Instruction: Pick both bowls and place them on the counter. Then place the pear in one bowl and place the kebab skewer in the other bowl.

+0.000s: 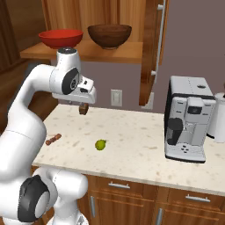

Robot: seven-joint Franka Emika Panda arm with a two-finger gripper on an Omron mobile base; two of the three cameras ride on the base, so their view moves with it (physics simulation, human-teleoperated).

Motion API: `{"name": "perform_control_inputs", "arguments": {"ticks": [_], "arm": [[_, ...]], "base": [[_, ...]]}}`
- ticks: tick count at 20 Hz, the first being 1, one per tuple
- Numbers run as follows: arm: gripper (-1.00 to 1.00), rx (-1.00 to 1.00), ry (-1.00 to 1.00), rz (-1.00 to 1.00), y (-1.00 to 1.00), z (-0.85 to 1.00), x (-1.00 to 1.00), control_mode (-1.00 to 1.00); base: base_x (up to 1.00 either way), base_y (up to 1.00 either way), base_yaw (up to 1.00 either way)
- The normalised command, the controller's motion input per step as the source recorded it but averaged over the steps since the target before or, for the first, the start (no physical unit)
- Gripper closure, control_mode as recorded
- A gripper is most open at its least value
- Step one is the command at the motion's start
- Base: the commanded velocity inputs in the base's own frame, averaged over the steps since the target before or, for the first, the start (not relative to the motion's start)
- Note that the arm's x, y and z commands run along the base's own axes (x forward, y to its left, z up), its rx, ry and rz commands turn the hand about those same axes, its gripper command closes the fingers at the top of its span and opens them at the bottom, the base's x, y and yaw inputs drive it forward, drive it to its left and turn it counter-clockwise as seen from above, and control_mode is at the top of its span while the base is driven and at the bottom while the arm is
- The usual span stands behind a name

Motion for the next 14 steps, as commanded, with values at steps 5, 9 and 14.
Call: {"name": "perform_control_inputs", "arguments": {"ticks": [5, 9, 14], "arm": [[-1.0, 0.0, -0.09, 0.07, 0.12, 0.0, -0.08, -1.0], [-1.0, -0.03, -0.32, 0.18, 0.24, 0.04, -0.39, -1.0], [-1.0, -0.1, -0.46, 0.21, -0.02, 0.0, -0.7, -1.0]], "base": [[0.0, 0.0, 0.0], [0.0, 0.0, 0.0], [0.0, 0.0, 0.0]]}}
